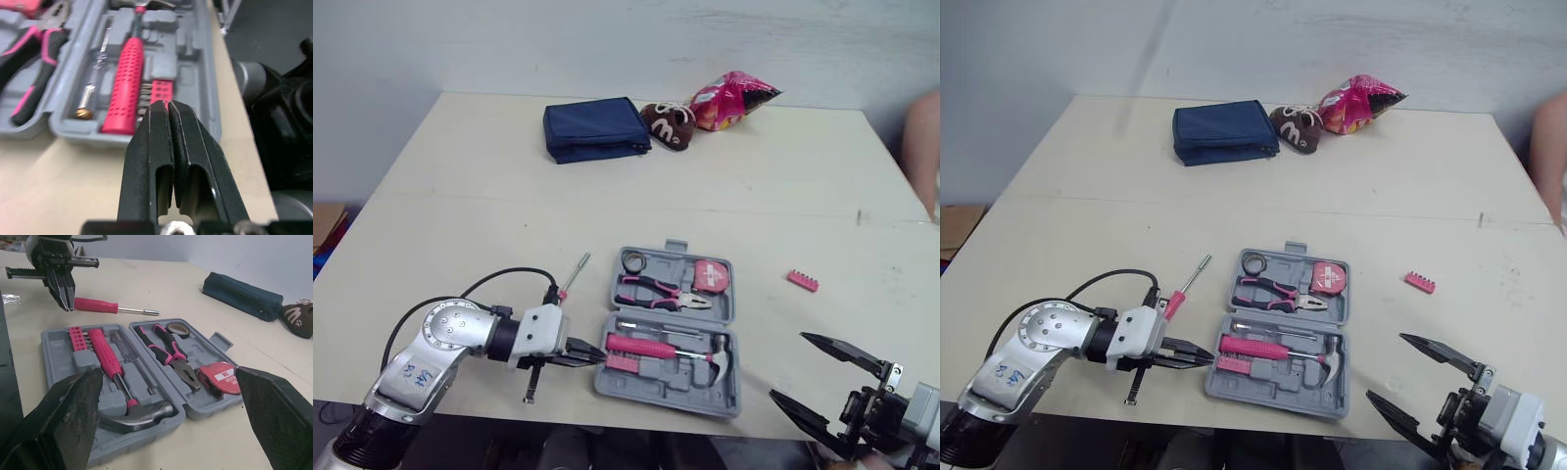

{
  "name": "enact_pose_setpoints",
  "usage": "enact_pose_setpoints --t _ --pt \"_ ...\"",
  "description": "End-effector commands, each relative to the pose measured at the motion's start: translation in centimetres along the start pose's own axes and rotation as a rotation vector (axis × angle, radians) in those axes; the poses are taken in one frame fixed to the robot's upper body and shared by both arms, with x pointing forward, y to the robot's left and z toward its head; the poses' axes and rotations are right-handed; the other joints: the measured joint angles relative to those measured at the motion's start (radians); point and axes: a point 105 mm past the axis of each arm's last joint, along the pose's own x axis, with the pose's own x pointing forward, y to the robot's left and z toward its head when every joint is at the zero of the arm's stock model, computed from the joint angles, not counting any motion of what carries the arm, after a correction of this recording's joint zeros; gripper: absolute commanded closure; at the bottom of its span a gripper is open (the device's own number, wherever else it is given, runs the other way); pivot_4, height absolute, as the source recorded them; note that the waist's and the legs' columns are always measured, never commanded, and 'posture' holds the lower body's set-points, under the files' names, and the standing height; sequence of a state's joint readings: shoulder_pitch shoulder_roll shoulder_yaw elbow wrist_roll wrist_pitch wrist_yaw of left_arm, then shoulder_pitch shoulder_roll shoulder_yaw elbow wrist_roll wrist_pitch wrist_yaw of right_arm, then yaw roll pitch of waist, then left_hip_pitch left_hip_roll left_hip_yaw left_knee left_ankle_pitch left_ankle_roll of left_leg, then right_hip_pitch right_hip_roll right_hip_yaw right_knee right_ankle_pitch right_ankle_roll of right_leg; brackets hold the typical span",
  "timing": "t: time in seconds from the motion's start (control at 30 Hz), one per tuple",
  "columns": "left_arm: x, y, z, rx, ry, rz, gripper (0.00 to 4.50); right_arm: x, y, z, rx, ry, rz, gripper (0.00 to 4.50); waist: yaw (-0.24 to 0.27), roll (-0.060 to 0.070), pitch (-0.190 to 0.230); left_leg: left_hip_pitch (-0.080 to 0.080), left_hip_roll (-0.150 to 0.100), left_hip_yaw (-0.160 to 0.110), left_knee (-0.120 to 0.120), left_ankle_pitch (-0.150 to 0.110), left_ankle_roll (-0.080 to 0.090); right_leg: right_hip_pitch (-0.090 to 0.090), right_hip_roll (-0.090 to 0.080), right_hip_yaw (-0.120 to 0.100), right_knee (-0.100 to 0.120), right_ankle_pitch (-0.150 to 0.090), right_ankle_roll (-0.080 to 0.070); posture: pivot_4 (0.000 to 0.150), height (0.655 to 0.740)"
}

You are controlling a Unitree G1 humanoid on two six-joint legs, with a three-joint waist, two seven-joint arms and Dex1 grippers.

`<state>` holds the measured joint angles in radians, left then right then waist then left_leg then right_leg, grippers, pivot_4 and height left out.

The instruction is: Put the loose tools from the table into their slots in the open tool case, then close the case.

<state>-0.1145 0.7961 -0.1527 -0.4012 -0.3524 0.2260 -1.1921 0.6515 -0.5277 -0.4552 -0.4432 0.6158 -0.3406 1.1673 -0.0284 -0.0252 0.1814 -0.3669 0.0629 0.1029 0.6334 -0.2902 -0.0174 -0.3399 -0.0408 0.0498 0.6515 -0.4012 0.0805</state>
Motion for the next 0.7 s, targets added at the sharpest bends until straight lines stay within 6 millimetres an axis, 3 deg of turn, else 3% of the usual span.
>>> enact_pose_setpoints --t 0.03,0.4,0.7 --pt "1.0 -0.7 0.3 0.042 0.002 -0.03 4.45 -0.4 -0.1 0.4 -0.027 -0.009 -0.021 0.0 -0.001 0.0 0.0 0.0 0.0 0.0 0.0 0.0 0.0 0.0 0.0 0.0 0.0 0.0 0.0 0.15 0.74" --pt "1.9 0.4 -0.6 0.042 0.043 0.033 4.45 -0.4 -0.2 0.5 -0.035 -0.011 -0.032 0.0 -0.002 0.0 0.0 0.0 0.0 0.0 0.0 0.0 0.0 0.0 0.0 0.0 0.001 0.0 0.0 0.15 0.74" --pt "1.7 0.4 -3.8 0.004 0.262 0.014 4.45 0.1 -0.3 0.8 -0.044 -0.014 -0.033 0.0 -0.002 0.002 -0.001 0.002 0.0 0.0 0.0 0.0 0.0 0.003 0.0 0.0 0.001 0.0 0.0 0.15 0.74"
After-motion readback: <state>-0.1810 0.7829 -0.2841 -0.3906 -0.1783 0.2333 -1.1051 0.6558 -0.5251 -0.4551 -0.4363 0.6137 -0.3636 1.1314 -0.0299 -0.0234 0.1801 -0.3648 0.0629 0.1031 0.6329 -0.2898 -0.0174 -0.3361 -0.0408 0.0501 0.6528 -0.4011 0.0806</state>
